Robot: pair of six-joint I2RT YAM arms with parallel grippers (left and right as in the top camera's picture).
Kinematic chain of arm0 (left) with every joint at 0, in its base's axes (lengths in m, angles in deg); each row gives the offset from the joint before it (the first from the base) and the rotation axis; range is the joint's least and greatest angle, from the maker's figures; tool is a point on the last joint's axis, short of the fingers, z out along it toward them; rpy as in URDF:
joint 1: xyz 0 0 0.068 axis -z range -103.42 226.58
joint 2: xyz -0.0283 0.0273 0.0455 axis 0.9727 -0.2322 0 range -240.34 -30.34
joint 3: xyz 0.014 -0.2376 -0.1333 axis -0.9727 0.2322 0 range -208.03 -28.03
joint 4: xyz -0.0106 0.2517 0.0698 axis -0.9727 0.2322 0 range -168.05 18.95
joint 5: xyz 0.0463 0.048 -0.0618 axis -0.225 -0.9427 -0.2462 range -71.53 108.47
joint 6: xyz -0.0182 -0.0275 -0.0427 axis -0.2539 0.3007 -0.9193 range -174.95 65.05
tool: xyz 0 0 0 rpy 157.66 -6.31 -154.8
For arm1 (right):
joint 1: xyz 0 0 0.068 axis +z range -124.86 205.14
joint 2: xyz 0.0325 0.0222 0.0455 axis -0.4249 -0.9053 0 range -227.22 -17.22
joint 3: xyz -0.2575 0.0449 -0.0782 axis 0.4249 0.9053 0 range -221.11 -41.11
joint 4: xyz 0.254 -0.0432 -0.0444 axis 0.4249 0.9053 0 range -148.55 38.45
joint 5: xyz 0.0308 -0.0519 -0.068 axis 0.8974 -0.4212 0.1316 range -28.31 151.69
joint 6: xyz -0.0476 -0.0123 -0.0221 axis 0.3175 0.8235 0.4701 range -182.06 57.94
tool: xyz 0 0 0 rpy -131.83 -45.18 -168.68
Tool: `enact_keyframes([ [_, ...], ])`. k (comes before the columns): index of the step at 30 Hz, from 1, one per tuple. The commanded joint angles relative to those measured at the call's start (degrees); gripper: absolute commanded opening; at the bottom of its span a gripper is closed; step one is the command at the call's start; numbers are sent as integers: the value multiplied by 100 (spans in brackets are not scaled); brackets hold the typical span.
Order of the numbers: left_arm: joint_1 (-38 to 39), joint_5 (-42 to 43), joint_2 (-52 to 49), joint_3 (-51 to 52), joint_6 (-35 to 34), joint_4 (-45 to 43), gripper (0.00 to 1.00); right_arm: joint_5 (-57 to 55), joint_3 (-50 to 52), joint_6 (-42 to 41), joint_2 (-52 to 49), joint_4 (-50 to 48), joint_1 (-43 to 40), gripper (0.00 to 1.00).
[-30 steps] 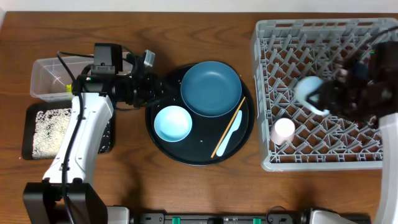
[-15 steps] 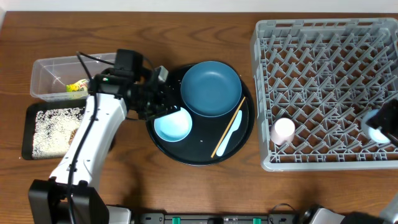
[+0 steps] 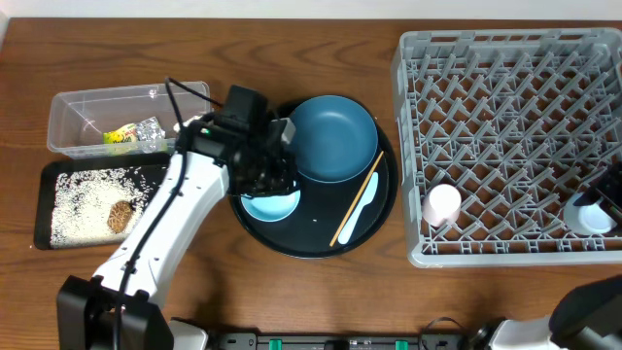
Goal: Sort waste into correct bins and load items into the dishwasher rack
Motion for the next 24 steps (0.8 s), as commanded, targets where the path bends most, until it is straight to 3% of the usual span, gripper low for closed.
enact_keyframes([
  [1, 181, -673, -11, -50, 101, 63, 17, -11, -94, 66, -197, -13, -22, 33],
  [14, 308, -776, -11, -50, 98, 57, 17, 420, -31, 197, -365, -140, -15, 31],
  [24, 308, -776, -11, -50, 101, 101, 17, 675, 695, 297, -365, -772, -15, 30],
])
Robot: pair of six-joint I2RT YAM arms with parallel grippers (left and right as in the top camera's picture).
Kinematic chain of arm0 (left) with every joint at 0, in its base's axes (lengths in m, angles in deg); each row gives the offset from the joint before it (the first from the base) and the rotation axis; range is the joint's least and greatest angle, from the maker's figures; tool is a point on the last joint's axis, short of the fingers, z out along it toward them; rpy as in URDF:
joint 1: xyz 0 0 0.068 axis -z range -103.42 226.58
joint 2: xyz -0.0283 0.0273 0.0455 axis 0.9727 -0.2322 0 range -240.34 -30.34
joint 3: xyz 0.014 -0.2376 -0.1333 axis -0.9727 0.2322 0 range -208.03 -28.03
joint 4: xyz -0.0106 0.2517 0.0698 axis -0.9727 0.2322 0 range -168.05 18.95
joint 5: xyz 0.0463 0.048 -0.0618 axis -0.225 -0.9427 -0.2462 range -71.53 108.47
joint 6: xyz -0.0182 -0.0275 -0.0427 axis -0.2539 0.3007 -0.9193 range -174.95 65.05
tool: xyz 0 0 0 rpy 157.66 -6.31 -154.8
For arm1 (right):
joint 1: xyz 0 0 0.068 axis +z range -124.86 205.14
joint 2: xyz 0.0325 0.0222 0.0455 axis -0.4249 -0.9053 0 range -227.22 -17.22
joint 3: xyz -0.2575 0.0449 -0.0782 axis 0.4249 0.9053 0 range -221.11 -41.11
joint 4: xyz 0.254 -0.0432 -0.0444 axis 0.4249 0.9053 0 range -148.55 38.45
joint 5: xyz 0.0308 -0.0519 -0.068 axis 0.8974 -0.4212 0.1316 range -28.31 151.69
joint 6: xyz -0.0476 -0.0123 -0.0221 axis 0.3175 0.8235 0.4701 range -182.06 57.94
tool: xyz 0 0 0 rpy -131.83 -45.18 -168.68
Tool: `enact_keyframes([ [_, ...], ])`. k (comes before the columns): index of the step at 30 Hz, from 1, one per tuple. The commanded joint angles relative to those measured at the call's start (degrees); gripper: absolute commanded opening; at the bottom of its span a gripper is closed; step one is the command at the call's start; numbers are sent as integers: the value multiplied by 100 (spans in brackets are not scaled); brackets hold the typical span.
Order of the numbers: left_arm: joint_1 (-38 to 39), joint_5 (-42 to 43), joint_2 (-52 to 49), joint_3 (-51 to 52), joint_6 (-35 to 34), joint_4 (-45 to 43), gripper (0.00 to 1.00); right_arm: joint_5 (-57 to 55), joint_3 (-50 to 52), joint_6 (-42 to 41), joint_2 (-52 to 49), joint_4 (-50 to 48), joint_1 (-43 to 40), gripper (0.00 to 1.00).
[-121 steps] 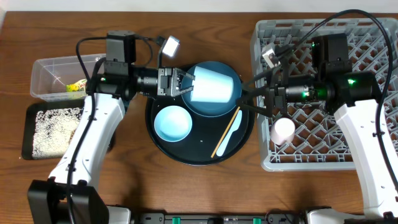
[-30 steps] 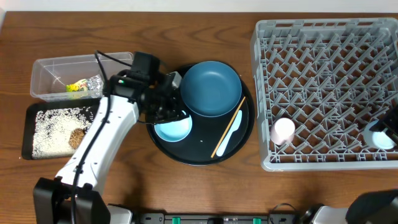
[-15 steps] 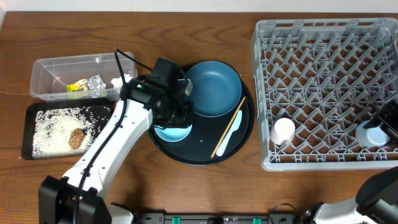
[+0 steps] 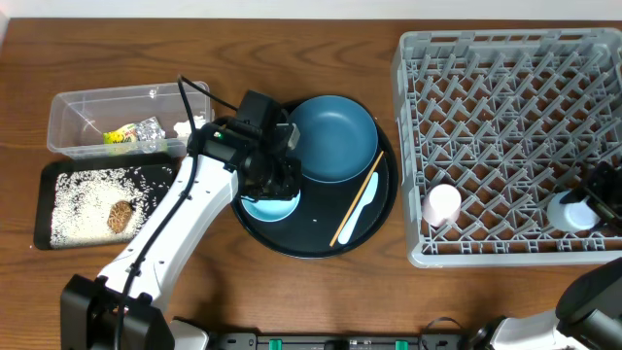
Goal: Sort waste into correct bins and load items into the dishwasher rack
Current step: 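Lower the light blue cup upside down into the rack with the right gripper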
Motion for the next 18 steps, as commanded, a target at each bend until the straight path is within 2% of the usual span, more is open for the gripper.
enact_keyframes([
  [1, 13, -92, -11, -50, 98, 33, 17, 424, 168, 243, -7, -232, -15, 30],
  [18, 13, -247, -11, -50, 98, 162, 17, 483, -155, 310, 4, 107, -15, 31],
])
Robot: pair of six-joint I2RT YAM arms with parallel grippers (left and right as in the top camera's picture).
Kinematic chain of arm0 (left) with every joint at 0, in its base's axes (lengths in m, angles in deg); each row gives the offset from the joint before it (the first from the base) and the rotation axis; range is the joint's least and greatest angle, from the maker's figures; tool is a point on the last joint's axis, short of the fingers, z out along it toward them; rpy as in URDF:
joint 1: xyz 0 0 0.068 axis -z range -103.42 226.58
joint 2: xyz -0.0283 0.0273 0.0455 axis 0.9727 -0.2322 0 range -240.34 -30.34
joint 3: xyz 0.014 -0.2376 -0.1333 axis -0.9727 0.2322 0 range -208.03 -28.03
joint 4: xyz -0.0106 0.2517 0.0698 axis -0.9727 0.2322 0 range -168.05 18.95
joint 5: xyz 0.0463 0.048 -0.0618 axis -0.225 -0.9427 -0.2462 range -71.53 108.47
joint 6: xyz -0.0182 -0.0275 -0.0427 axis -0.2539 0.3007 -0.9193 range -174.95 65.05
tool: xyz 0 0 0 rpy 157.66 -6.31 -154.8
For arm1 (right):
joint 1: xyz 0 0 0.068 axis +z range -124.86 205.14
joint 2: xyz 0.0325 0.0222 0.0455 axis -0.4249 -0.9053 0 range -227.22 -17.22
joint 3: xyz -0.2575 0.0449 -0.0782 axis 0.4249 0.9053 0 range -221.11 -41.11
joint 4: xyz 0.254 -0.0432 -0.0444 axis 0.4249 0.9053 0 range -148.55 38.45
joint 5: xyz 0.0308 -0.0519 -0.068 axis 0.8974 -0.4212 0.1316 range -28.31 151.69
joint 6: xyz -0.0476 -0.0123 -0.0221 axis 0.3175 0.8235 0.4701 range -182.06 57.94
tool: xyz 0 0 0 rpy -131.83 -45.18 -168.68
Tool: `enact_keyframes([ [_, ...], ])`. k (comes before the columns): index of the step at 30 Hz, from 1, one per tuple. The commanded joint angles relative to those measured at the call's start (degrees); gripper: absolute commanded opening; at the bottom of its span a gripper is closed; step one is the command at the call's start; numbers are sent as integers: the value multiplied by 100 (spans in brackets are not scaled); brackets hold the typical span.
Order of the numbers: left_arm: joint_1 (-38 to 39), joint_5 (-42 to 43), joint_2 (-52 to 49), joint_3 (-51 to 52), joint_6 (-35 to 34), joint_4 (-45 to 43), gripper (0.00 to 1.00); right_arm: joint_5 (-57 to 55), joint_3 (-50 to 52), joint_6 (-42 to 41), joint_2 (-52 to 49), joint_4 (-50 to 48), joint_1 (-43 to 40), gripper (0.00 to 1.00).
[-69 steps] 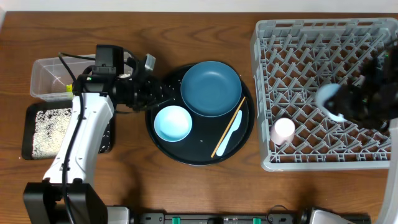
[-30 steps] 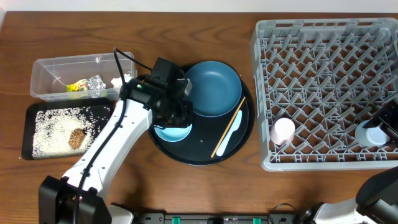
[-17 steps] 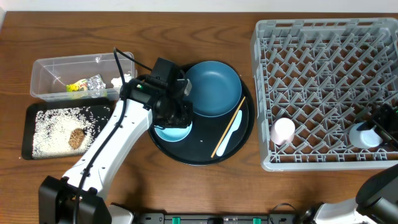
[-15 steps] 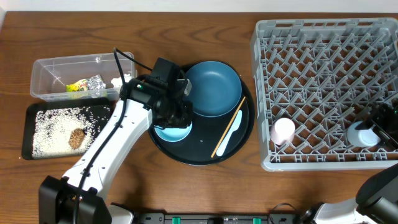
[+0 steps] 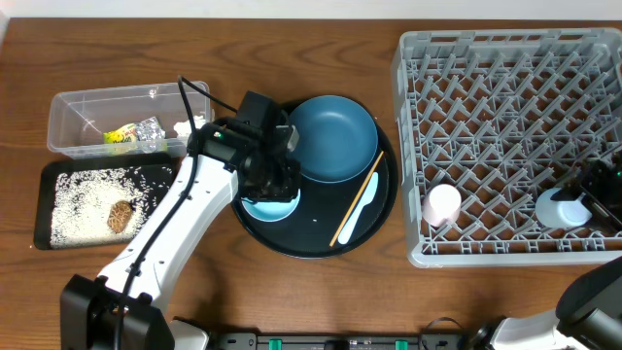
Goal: Sort waste into correct bins and load items into the dishwasher rack
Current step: 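Lower the light blue cup upside down into the rack with the right gripper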
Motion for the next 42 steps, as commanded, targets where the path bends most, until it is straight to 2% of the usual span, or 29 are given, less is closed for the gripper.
enact_keyframes([
  [1, 13, -186, -11, -50, 98, 22, 17, -26, -125, 83, 7, 31, -15, 31],
  [10, 13, -186, -11, -50, 98, 24, 17, -369, -9, -26, 7, 76, -15, 31],
  [32, 13, -188, -11, -50, 98, 61, 17, -339, 1303, -201, 7, -1266, -15, 30],
  [35, 13, -188, -11, -50, 98, 66, 17, -339, 1300, -199, 7, -1263, -15, 38],
  [38, 13, -188, -11, -50, 98, 66, 17, -323, 1283, -199, 7, -1246, -15, 61],
  [42, 13, -188, -11, -50, 98, 72, 17, -203, 1054, -197, 9, -1093, -15, 75],
])
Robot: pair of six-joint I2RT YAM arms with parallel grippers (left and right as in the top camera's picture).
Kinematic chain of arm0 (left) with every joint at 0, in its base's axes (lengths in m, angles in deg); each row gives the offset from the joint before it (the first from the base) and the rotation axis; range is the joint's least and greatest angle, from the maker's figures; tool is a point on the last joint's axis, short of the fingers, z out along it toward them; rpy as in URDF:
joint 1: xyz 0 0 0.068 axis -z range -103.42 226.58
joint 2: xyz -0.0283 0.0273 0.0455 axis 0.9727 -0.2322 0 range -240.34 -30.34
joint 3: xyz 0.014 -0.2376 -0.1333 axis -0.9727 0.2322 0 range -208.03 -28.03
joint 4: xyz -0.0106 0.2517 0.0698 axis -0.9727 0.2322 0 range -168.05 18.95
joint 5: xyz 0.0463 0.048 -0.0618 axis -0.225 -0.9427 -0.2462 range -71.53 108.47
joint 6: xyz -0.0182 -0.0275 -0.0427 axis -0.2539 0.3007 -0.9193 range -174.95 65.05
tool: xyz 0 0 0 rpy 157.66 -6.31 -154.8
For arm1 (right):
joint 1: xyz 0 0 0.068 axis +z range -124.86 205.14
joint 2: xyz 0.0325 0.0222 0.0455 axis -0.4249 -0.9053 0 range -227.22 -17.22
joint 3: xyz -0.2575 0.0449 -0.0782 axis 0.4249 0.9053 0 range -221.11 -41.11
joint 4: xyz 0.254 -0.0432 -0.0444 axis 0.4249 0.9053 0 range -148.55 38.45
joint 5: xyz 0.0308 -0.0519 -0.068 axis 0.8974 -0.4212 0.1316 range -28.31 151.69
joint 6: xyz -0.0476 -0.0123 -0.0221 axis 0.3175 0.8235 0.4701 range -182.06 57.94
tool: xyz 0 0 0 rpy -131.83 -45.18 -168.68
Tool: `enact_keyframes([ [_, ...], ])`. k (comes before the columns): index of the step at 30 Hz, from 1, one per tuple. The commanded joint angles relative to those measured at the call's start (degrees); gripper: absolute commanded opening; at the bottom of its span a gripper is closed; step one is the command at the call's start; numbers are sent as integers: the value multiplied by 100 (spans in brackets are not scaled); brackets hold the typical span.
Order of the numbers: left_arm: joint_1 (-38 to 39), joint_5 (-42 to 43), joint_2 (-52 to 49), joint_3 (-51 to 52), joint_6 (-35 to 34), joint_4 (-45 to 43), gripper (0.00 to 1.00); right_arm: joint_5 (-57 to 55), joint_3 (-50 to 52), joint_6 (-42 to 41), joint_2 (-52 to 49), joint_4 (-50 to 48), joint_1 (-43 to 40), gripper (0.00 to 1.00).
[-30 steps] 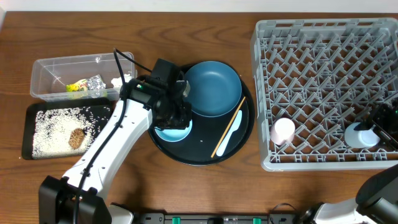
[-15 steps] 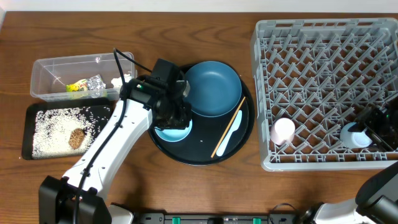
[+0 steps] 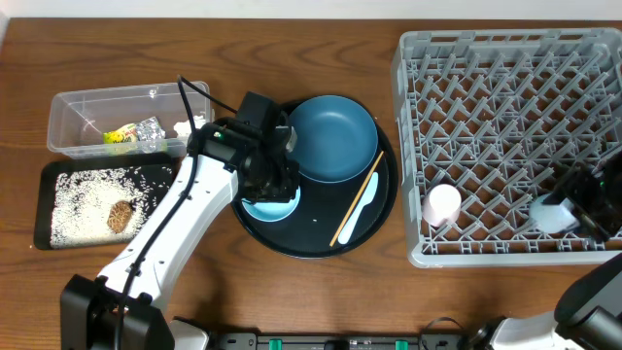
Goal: Sort waste into correct bins and load items into the dishwasher rack
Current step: 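Lower the light blue cup upside down into the rack with the right gripper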
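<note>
On the round dark tray (image 3: 292, 243) lie a big blue bowl (image 3: 335, 136), a small light-blue bowl (image 3: 272, 206), a wooden chopstick (image 3: 355, 199) and a light-blue spoon (image 3: 360, 212). My left gripper (image 3: 275, 180) sits low over the small bowl's far rim, its fingers hidden under the wrist. In the grey dishwasher rack (image 3: 505, 49) a pinkish cup (image 3: 442, 204) stands at the front left. My right gripper (image 3: 569, 206) is at the rack's front right, shut on a white cup (image 3: 546, 215) that leans to the left.
A clear bin (image 3: 87, 107) holding wrappers stands at the back left. In front of it is a black tray (image 3: 58, 233) with rice and a brown scrap. The rack's tall walls and pegs fill the right side of the table.
My right gripper has shifted the white cup a little further left and toward the rack's front, and the cup now leans. The left arm has not moved.
The right gripper held the white cup at the rack's front-right corner while the left gripper hung over the small bowl. The left gripper then shifted slightly right and stayed. At each later moment the cup was further left along the rack's front row.
</note>
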Motion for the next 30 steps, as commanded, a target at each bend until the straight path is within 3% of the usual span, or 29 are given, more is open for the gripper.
enact_keyframes([
  [1, 13, -76, -11, -50, 101, 35, 17, -28, -160, -26, -63, 136, -15, 75],
  [11, 13, -74, -11, -50, 101, 28, 17, -15, -1694, 74, -57, 1224, -13, 75],
  [16, 13, -76, -11, -50, 101, 35, 17, -17, -1843, 111, 0, 1362, -15, 67],
  [18, 13, -74, -11, -50, 101, 33, 17, -17, -1823, 111, 0, 1384, -13, 60],
  [19, 13, -76, -11, -50, 101, 31, 17, -17, -1812, 129, 0, 1414, -13, 51],
  [20, 13, -76, -11, -50, 101, 31, 17, -17, -1799, 127, 0, 1440, -13, 32],
  [22, 13, -76, -11, -50, 101, 31, 17, -20, -1735, 129, 0, 1447, -9, 9],
  [24, 13, -76, -11, -50, 101, 31, 17, -24, -1628, 127, 0, 1408, 2, 1],
  [30, 13, -76, -11, -50, 101, 35, 17, -17, -922, 125, 0, 807, 28, 1],
])
